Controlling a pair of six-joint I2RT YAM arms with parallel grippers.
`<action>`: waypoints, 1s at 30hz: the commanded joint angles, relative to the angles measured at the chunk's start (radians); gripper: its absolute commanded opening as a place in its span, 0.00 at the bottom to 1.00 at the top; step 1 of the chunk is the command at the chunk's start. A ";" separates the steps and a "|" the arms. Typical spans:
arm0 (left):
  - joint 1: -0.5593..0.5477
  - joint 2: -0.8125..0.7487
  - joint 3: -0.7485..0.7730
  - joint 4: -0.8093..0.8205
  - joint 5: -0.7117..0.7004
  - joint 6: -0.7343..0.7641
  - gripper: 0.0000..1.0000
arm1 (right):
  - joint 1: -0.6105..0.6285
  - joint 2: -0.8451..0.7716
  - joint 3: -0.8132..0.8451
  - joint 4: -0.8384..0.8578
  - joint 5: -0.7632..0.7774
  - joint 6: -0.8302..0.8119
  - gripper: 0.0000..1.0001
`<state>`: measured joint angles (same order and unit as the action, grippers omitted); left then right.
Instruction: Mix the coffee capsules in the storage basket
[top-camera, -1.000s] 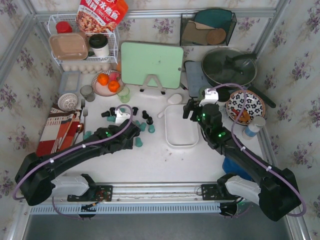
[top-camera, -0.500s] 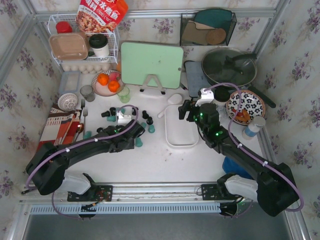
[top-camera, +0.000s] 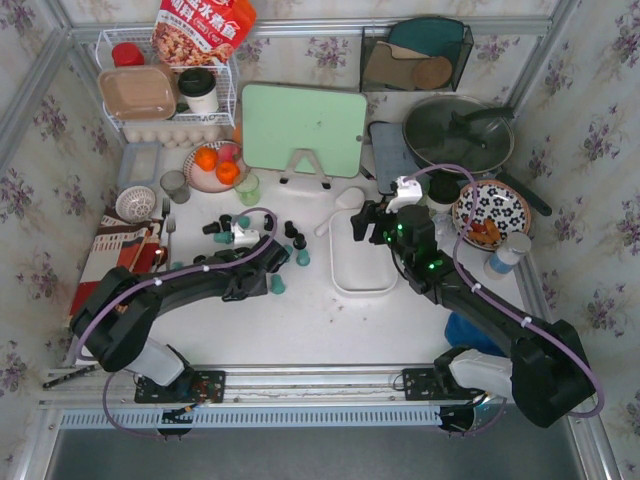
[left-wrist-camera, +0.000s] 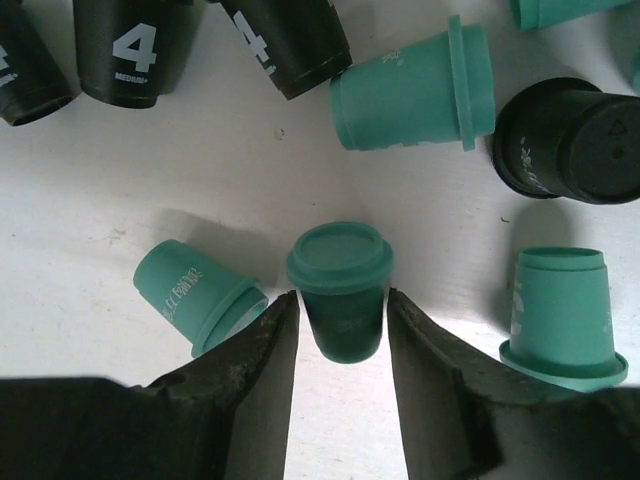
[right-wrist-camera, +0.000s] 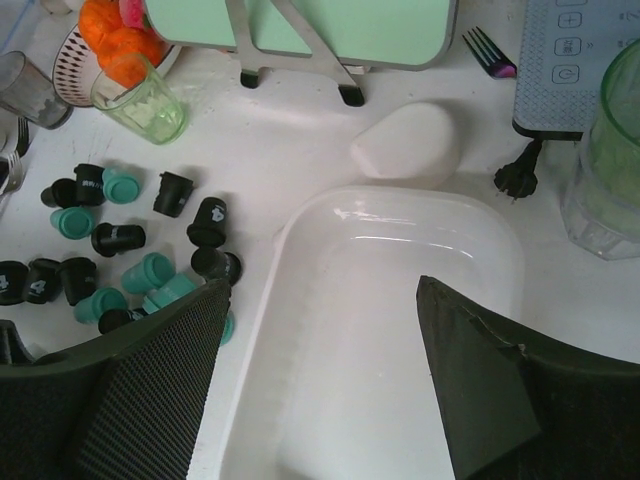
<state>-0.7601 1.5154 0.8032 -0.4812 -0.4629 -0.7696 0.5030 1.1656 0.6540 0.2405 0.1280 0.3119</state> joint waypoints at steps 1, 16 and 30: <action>0.002 0.021 0.000 0.033 0.019 -0.011 0.43 | 0.000 -0.003 0.011 0.028 -0.024 0.017 0.83; -0.044 -0.052 0.020 0.049 0.015 -0.003 0.20 | 0.091 -0.074 -0.058 0.062 0.046 0.133 0.81; -0.070 -0.377 0.010 0.233 0.374 0.516 0.15 | 0.144 -0.073 -0.039 0.101 -0.186 -0.308 0.90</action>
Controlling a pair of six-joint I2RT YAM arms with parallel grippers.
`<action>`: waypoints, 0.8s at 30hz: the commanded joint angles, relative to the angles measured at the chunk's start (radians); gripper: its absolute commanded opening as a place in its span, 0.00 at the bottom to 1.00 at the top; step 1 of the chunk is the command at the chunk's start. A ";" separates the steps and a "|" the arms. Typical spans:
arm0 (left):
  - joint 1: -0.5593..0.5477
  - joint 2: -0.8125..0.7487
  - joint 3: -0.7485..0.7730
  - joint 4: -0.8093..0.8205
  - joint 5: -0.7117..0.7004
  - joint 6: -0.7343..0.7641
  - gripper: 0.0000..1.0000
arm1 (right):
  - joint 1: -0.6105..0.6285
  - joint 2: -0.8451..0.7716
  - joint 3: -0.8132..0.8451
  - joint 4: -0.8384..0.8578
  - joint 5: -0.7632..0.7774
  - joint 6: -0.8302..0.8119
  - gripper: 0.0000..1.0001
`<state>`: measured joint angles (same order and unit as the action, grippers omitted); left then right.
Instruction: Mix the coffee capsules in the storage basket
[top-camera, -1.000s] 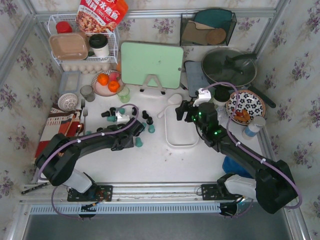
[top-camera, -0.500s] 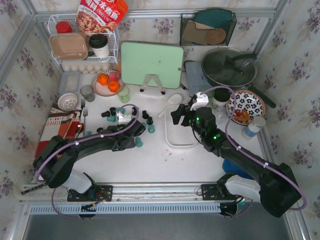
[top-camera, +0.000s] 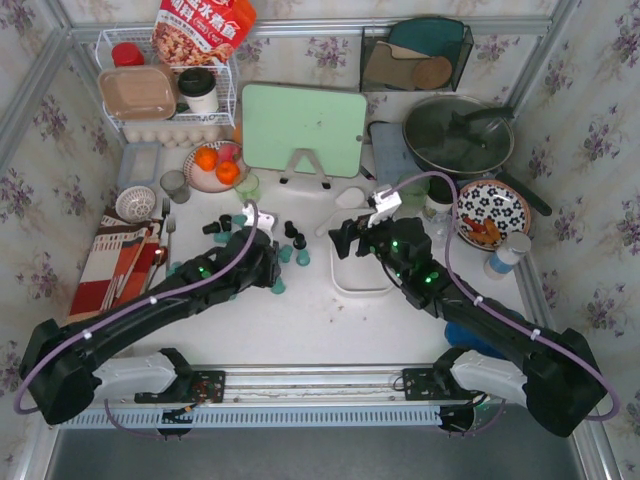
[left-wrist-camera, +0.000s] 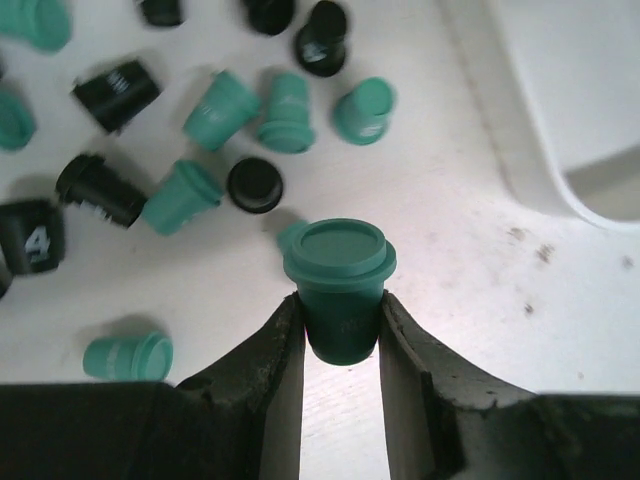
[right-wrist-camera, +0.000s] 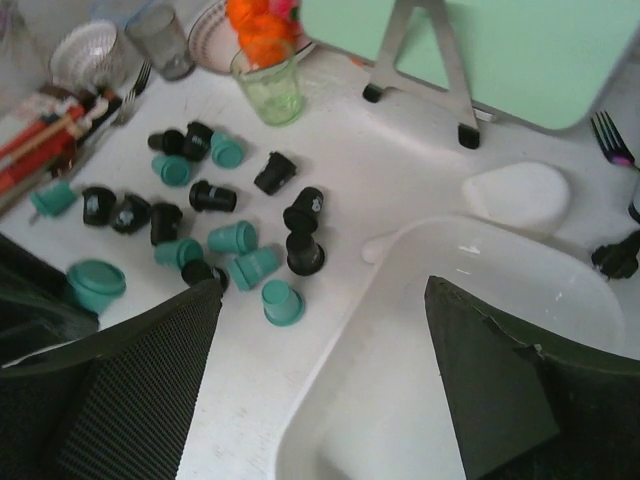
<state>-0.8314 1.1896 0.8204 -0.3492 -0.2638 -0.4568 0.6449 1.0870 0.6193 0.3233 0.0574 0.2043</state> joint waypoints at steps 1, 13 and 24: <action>0.000 -0.068 -0.015 0.132 0.214 0.232 0.15 | 0.001 0.003 -0.009 0.013 -0.133 -0.223 0.90; -0.007 -0.066 -0.199 0.630 0.485 0.542 0.17 | 0.005 0.005 0.136 -0.198 -0.167 0.000 0.79; -0.040 0.076 -0.234 0.918 0.575 0.687 0.17 | 0.009 -0.011 0.109 -0.192 -0.288 0.176 0.74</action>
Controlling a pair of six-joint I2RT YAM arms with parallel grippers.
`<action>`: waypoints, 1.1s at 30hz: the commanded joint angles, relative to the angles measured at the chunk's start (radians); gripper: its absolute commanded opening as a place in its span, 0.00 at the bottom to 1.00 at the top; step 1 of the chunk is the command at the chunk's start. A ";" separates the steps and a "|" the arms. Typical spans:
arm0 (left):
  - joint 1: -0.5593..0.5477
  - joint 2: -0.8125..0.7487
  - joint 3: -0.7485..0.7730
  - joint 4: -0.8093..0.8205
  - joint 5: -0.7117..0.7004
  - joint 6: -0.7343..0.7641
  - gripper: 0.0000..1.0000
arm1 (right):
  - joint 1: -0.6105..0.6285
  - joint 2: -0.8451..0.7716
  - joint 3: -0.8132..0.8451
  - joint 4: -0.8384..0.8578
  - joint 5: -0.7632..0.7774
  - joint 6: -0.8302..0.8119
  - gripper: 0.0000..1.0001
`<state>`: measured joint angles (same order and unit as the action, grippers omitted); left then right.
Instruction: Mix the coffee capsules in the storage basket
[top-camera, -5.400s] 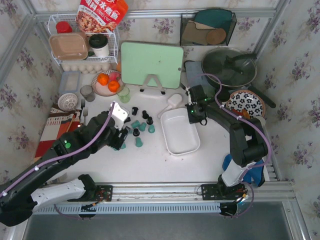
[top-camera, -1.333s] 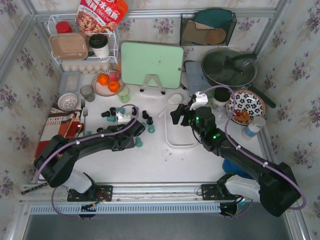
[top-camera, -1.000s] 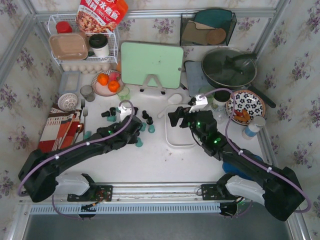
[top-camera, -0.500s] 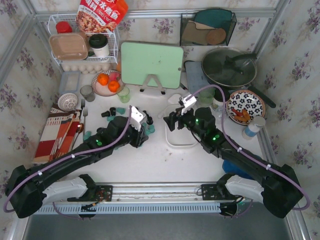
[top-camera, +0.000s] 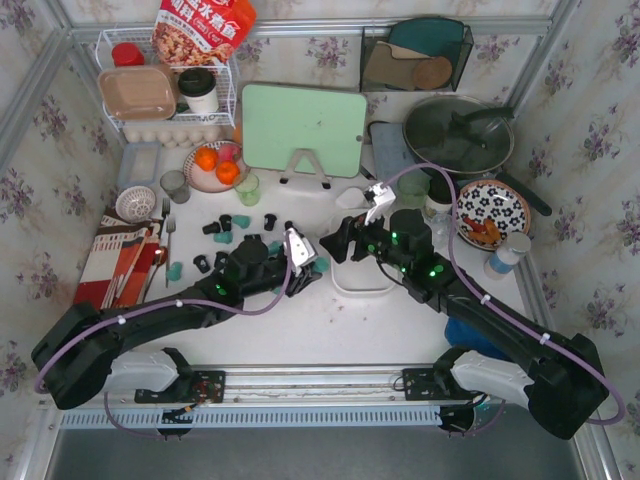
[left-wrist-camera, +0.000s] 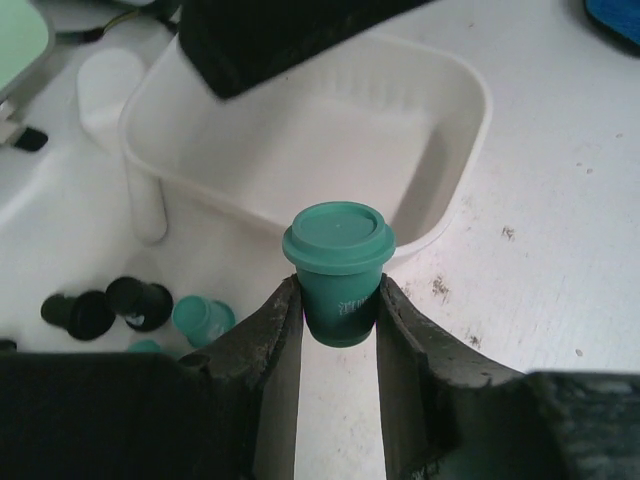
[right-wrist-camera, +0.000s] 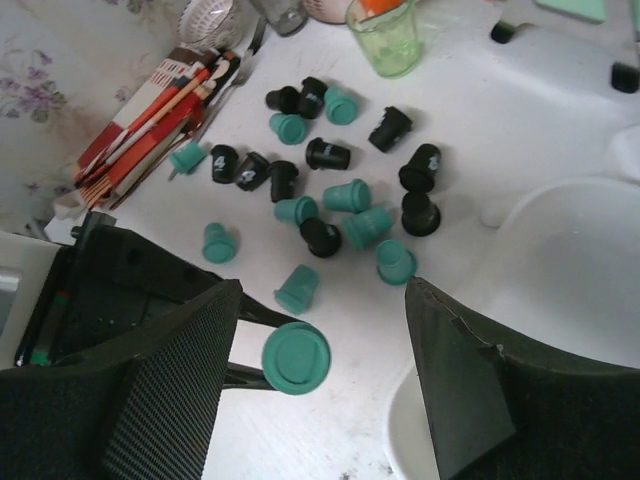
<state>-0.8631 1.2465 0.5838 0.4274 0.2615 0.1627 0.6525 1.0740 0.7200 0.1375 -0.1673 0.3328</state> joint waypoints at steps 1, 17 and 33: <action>-0.011 0.023 0.004 0.143 0.051 0.070 0.17 | 0.001 0.000 0.009 -0.015 -0.070 0.046 0.73; -0.018 -0.006 0.053 0.033 0.033 0.082 0.17 | 0.006 -0.033 -0.043 -0.064 -0.163 0.077 0.66; -0.045 -0.006 0.052 0.061 0.027 0.066 0.17 | 0.015 -0.001 -0.088 0.019 -0.149 0.141 0.51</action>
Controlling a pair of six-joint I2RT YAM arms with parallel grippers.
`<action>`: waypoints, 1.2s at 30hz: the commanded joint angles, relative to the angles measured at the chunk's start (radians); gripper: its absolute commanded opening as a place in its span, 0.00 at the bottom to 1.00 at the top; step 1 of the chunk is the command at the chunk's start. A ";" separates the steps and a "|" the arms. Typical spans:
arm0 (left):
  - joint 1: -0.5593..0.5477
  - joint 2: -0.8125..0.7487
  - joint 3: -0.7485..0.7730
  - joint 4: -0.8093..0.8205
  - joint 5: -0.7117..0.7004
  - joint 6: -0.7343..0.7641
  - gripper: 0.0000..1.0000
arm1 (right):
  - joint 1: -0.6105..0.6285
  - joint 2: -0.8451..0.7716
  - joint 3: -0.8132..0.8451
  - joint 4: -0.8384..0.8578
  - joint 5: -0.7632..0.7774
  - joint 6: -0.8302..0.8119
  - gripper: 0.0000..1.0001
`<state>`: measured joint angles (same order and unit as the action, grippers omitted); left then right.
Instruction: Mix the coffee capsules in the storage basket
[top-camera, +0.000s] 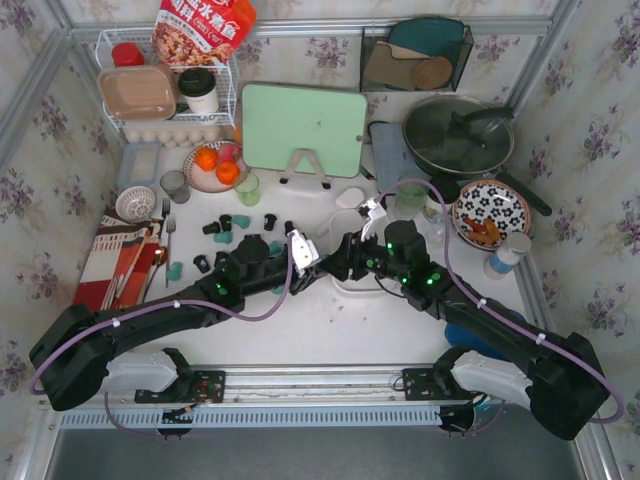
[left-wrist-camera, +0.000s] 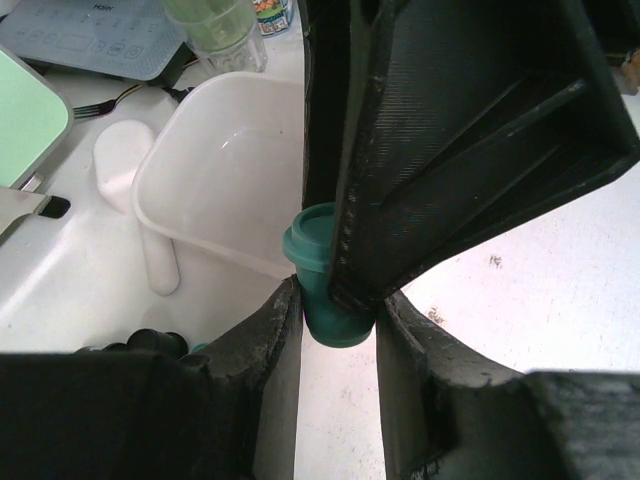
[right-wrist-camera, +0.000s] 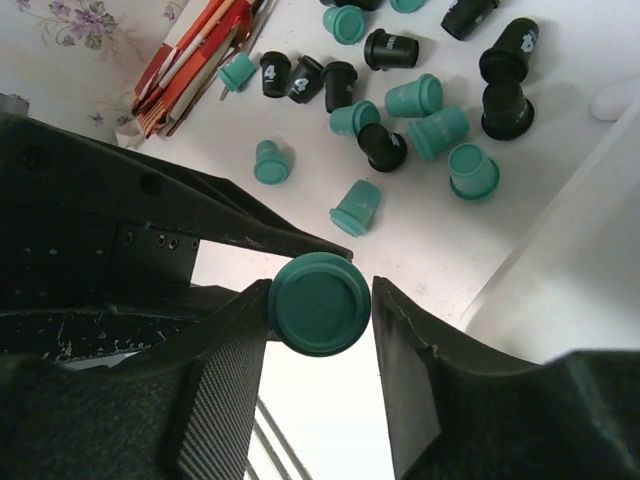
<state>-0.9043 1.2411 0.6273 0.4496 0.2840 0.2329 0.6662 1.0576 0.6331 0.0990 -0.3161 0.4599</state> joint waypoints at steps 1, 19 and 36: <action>-0.004 0.001 0.009 0.037 -0.003 -0.004 0.18 | 0.001 0.020 0.002 0.057 -0.003 0.014 0.50; -0.004 -0.064 0.027 -0.159 -0.278 -0.168 0.72 | 0.002 -0.001 -0.013 0.000 0.546 -0.082 0.20; 0.067 -0.062 0.106 -0.928 -0.676 -0.802 0.98 | 0.002 0.259 -0.087 0.184 0.696 -0.227 0.36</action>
<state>-0.8570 1.1442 0.7219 -0.3965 -0.4038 -0.4274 0.6674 1.2877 0.5442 0.2127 0.3882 0.2466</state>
